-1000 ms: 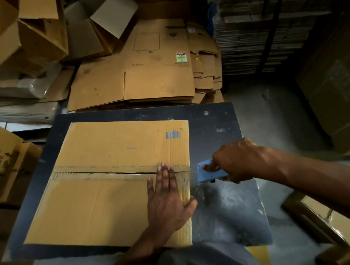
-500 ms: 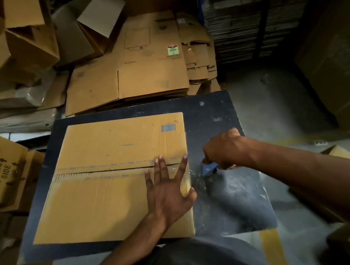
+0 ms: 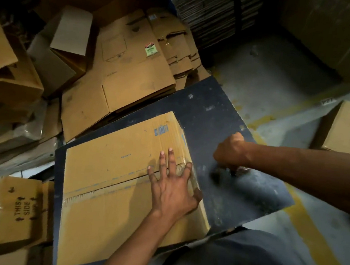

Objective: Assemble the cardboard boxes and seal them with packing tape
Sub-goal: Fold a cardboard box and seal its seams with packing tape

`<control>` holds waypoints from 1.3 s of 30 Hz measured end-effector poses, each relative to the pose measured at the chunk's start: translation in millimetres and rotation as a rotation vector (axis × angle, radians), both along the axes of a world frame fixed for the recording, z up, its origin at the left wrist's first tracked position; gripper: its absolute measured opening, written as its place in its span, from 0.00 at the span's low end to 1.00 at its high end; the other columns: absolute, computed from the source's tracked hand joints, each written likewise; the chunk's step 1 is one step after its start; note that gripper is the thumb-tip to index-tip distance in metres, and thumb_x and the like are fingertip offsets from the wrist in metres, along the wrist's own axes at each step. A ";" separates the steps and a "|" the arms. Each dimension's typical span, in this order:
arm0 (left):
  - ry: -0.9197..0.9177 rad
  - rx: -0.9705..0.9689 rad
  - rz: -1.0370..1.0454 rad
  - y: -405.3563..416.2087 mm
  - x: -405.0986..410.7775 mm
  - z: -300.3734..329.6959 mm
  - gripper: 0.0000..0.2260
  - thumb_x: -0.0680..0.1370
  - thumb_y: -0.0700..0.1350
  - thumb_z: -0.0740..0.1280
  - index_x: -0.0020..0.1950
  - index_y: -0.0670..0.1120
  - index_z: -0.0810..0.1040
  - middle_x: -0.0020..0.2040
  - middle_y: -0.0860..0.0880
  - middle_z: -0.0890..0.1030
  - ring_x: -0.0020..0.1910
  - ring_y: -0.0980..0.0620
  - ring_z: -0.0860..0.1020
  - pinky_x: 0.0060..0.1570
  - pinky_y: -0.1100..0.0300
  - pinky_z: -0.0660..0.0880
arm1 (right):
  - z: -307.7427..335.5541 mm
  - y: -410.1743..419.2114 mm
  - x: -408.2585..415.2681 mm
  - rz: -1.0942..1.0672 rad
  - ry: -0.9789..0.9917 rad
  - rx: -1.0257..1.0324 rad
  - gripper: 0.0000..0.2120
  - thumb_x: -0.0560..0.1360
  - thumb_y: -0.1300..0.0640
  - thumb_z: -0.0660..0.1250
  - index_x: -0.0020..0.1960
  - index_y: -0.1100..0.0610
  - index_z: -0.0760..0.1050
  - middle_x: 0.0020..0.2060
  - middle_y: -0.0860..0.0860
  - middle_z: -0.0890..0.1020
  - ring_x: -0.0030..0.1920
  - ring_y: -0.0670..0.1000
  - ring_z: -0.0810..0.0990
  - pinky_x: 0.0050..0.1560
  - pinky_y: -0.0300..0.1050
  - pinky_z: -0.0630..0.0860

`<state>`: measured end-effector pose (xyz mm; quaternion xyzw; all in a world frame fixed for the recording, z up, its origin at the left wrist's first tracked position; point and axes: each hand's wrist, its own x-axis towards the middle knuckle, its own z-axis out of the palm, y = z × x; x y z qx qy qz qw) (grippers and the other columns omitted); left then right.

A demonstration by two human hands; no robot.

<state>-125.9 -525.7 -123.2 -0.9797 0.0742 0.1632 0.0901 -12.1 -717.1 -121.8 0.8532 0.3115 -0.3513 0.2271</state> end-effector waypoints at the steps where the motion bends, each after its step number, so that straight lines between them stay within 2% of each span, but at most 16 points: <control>1: -0.016 -0.002 -0.005 -0.5 0.8 0.3 0.39 0.72 0.70 0.55 0.82 0.59 0.57 0.82 0.39 0.30 0.81 0.35 0.31 0.74 0.26 0.44 | -3.0 -15.1 4.6 -0.036 0.047 0.046 0.17 0.75 0.50 0.76 0.63 0.43 0.80 0.61 0.45 0.82 0.54 0.53 0.81 0.51 0.48 0.78; 4: -0.069 0.009 -0.050 -1.1 3.6 -1.0 0.37 0.72 0.72 0.56 0.79 0.58 0.65 0.83 0.37 0.35 0.82 0.35 0.35 0.74 0.26 0.42 | -13.8 -45.7 19.7 -0.123 0.213 0.213 0.26 0.78 0.55 0.71 0.75 0.44 0.73 0.66 0.49 0.80 0.58 0.53 0.80 0.53 0.44 0.75; 7: -0.067 0.076 -0.141 -3.8 10.3 2.4 0.36 0.72 0.73 0.55 0.74 0.57 0.71 0.82 0.36 0.35 0.81 0.35 0.33 0.73 0.25 0.40 | -39.4 -59.5 30.0 -0.302 0.277 0.368 0.29 0.78 0.60 0.69 0.76 0.45 0.71 0.67 0.51 0.80 0.53 0.49 0.76 0.48 0.36 0.66; 11: 0.040 0.223 -0.270 -17.1 26.0 8.1 0.35 0.72 0.75 0.51 0.66 0.56 0.79 0.81 0.38 0.30 0.79 0.35 0.28 0.71 0.25 0.35 | -66.2 -67.6 34.3 -0.500 0.247 0.547 0.27 0.74 0.61 0.69 0.70 0.40 0.77 0.62 0.50 0.84 0.54 0.54 0.82 0.57 0.48 0.78; 14: 0.093 0.315 -0.408 -21.1 38.3 2.3 0.39 0.71 0.77 0.45 0.57 0.56 0.85 0.81 0.39 0.29 0.79 0.35 0.27 0.70 0.24 0.34 | -70.9 -67.2 36.5 -0.541 0.197 0.579 0.27 0.74 0.59 0.69 0.69 0.38 0.78 0.60 0.50 0.84 0.56 0.54 0.82 0.58 0.48 0.79; 17: 0.144 0.354 -0.520 -23.9 44.9 -2.2 0.39 0.70 0.77 0.42 0.54 0.59 0.87 0.82 0.41 0.32 0.78 0.36 0.26 0.69 0.24 0.33 | -81.3 -71.7 36.2 -0.502 0.120 0.582 0.28 0.73 0.58 0.66 0.71 0.39 0.76 0.61 0.51 0.83 0.57 0.56 0.82 0.60 0.50 0.78; 19: 0.196 0.288 -0.533 -23.0 48.1 0.5 0.35 0.71 0.78 0.45 0.59 0.65 0.84 0.82 0.42 0.31 0.78 0.37 0.25 0.69 0.25 0.30 | -81.3 -74.0 32.0 -0.497 0.089 0.574 0.27 0.73 0.58 0.65 0.71 0.41 0.76 0.62 0.52 0.83 0.58 0.57 0.81 0.61 0.51 0.78; 22: 0.182 -0.071 -0.363 -8.4 55.9 4.2 0.29 0.76 0.75 0.51 0.73 0.68 0.71 0.84 0.47 0.34 0.80 0.46 0.26 0.72 0.32 0.25 | -79.6 -70.0 21.2 -0.505 -0.114 0.531 0.22 0.78 0.53 0.64 0.71 0.42 0.75 0.63 0.52 0.79 0.64 0.58 0.75 0.63 0.54 0.73; 24: 0.014 -0.301 -0.166 10.4 59.9 1.3 0.27 0.79 0.67 0.52 0.77 0.64 0.69 0.85 0.50 0.45 0.83 0.51 0.38 0.78 0.35 0.35 | -79.9 -55.5 8.0 -0.649 -0.357 0.701 0.19 0.80 0.47 0.62 0.71 0.43 0.74 0.60 0.53 0.75 0.62 0.59 0.72 0.63 0.58 0.72; 25: -0.096 -0.373 -0.076 19.8 62.2 -2.0 0.26 0.80 0.62 0.52 0.77 0.61 0.70 0.85 0.50 0.52 0.84 0.51 0.45 0.80 0.35 0.44 | -79.4 -42.4 -0.6 -0.780 -0.419 0.929 0.19 0.82 0.46 0.60 0.72 0.44 0.74 0.57 0.52 0.75 0.60 0.58 0.73 0.61 0.57 0.72; 27: -0.244 -0.443 0.032 35.6 67.5 -11.5 0.25 0.83 0.56 0.51 0.78 0.54 0.71 0.83 0.48 0.60 0.83 0.50 0.54 0.78 0.37 0.56 | -76.3 -6.4 -20.0 -1.057 -0.344 1.418 0.20 0.85 0.41 0.57 0.72 0.47 0.75 0.52 0.52 0.77 0.55 0.55 0.75 0.59 0.54 0.73; 29: -0.245 -0.436 0.045 43.5 69.0 -21.2 0.24 0.85 0.55 0.51 0.80 0.52 0.68 0.83 0.49 0.60 0.83 0.50 0.54 0.79 0.39 0.56 | -77.9 41.0 -40.7 -1.227 -0.137 1.584 0.28 0.83 0.33 0.50 0.75 0.46 0.70 0.55 0.52 0.78 0.59 0.53 0.75 0.64 0.56 0.72; 32: -0.220 -0.414 0.025 44.8 65.8 -33.2 0.25 0.86 0.55 0.49 0.83 0.51 0.62 0.84 0.50 0.56 0.83 0.53 0.51 0.81 0.41 0.53 | -100.9 91.6 -63.4 -1.390 0.134 1.480 0.39 0.75 0.21 0.40 0.79 0.39 0.59 0.66 0.51 0.72 0.69 0.55 0.68 0.74 0.61 0.62; 34: -0.248 -0.440 0.046 43.9 63.3 -38.2 0.25 0.86 0.55 0.49 0.83 0.51 0.62 0.84 0.50 0.57 0.83 0.54 0.51 0.81 0.42 0.51 | -120.0 95.9 -67.7 -1.462 0.260 1.391 0.38 0.74 0.22 0.40 0.79 0.37 0.58 0.69 0.52 0.68 0.72 0.57 0.64 0.76 0.61 0.58; 37: -0.256 -0.467 0.068 44.3 63.7 -41.7 0.24 0.87 0.54 0.50 0.83 0.51 0.62 0.84 0.51 0.57 0.83 0.54 0.52 0.81 0.43 0.50 | -137.3 83.5 -67.9 -1.382 0.200 1.379 0.31 0.82 0.32 0.45 0.76 0.47 0.66 0.65 0.55 0.75 0.68 0.58 0.70 0.72 0.57 0.64; 39: -0.254 -0.476 0.064 45.2 63.4 -42.6 0.24 0.87 0.54 0.50 0.83 0.51 0.62 0.84 0.51 0.57 0.83 0.54 0.52 0.81 0.42 0.50 | -135.0 78.3 -65.0 -1.470 0.114 1.464 0.28 0.84 0.35 0.48 0.74 0.51 0.69 0.63 0.53 0.79 0.66 0.54 0.74 0.71 0.57 0.66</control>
